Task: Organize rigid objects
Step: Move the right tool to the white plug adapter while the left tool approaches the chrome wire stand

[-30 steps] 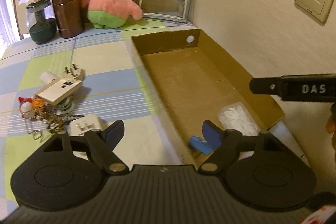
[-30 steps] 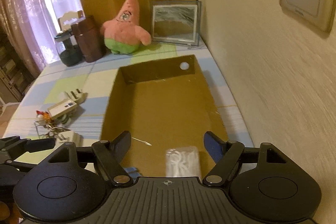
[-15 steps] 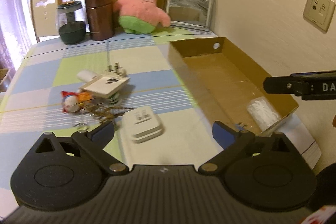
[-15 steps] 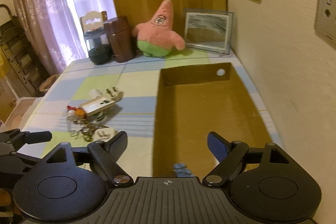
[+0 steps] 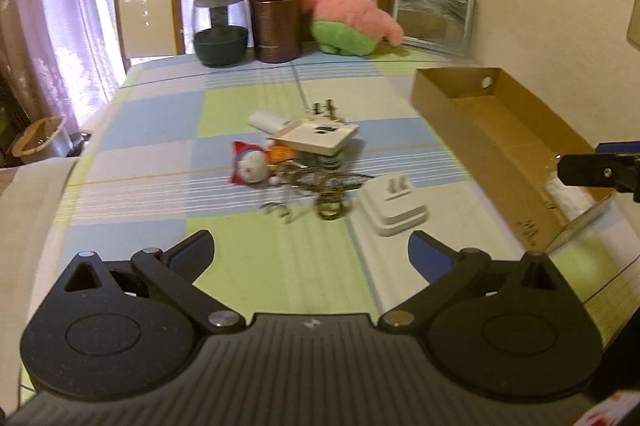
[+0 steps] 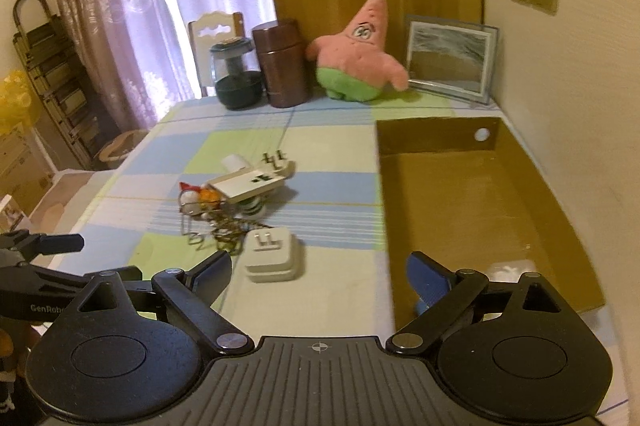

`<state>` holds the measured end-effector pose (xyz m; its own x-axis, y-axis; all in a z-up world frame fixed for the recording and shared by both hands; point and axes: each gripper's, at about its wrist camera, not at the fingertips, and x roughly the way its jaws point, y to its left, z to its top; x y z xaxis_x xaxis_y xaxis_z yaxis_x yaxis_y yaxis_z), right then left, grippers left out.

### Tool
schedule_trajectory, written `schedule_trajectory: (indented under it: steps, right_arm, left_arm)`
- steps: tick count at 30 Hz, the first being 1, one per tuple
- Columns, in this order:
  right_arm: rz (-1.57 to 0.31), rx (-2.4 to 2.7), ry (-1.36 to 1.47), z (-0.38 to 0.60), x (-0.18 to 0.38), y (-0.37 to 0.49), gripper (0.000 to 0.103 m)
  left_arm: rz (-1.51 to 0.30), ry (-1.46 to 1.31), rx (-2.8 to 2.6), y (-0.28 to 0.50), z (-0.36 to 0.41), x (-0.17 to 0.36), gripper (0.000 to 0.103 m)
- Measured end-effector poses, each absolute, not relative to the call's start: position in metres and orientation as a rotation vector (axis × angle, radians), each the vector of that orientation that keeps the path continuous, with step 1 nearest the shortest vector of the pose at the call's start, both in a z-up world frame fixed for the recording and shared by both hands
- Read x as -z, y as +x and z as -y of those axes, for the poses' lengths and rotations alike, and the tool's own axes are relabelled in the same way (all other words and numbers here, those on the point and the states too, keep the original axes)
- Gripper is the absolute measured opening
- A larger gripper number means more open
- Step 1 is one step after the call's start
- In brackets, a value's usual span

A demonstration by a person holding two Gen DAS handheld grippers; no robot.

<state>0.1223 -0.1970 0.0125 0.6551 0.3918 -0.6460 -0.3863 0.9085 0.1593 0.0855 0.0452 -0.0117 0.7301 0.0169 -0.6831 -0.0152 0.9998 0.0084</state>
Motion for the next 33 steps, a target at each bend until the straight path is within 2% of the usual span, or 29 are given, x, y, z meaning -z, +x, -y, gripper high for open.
schedule_trajectory:
  steps: [17,33]
  right_arm:
    - [-0.762,-0.515,-0.044,0.134,0.026,0.132,0.092]
    - [-0.783,-0.516,-0.104,0.104,0.077,0.17,0.091]
  left_arm:
    - [-0.727,0.038,0.029,0.102,-0.096,0.032,0.101]
    - [-0.739,0.134,0.131,0.149,-0.102,0.07,0.101]
